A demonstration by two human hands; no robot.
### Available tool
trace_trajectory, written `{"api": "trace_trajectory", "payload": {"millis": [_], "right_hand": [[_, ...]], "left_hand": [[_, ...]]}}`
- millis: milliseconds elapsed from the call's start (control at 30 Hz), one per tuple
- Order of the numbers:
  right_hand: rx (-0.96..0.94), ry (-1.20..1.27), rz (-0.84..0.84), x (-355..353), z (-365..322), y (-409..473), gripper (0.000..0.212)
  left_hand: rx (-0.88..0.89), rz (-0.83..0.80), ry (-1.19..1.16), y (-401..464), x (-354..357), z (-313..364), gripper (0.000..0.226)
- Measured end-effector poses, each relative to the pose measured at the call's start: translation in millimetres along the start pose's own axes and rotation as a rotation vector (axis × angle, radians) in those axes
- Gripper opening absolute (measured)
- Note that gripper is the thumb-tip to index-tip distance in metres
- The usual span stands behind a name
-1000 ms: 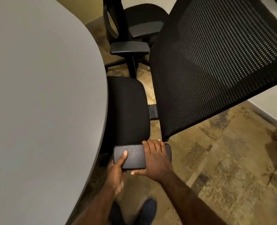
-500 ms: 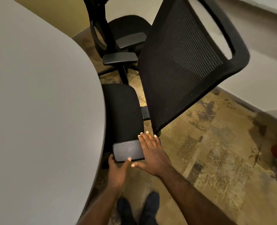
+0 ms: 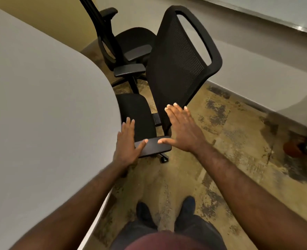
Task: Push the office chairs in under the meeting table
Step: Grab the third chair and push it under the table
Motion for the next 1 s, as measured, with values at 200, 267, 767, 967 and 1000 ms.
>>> {"api": "trace_trajectory", "payload": {"millis": [200,267,767,967,1000], "right_hand": [[-0.072,-0.022,0.161,-61.2,52.6,-2.1,0.108],[-0.116,-0.006,0.217,-79.9,77.1,-2.0,0.104],[-0.315,0.079,0.357,-140.5,241.6,86.6,0.068],[-0.400,0.013,0.365,-134.3,275.7,174.9,0.073],[-0.413,0.010,0.358,-132.2,278.7,189.7,0.074]], "left_hand": [[0.013,0.125,0.042,17.1,-27.3,55.4,0.079],[-0.016,0.171,0.032,26.4,-25.9,73.9,0.077],[-0.100,0.378,-0.067,133.9,8.6,218.7,0.086],[-0.105,0.407,-0.132,196.2,23.6,236.2,0.073],[-0.112,0.422,-0.139,206.8,24.6,236.2,0.069]]}}
Point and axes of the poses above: each hand's wrist, its own y-axis towards the middle knuckle, its own x-axis out of the palm, z = x × y, the point moved 7 cm from there along y, towards the middle knuckle, and after that the axes turned 7 degrees about -y, right-handed, at the moved point
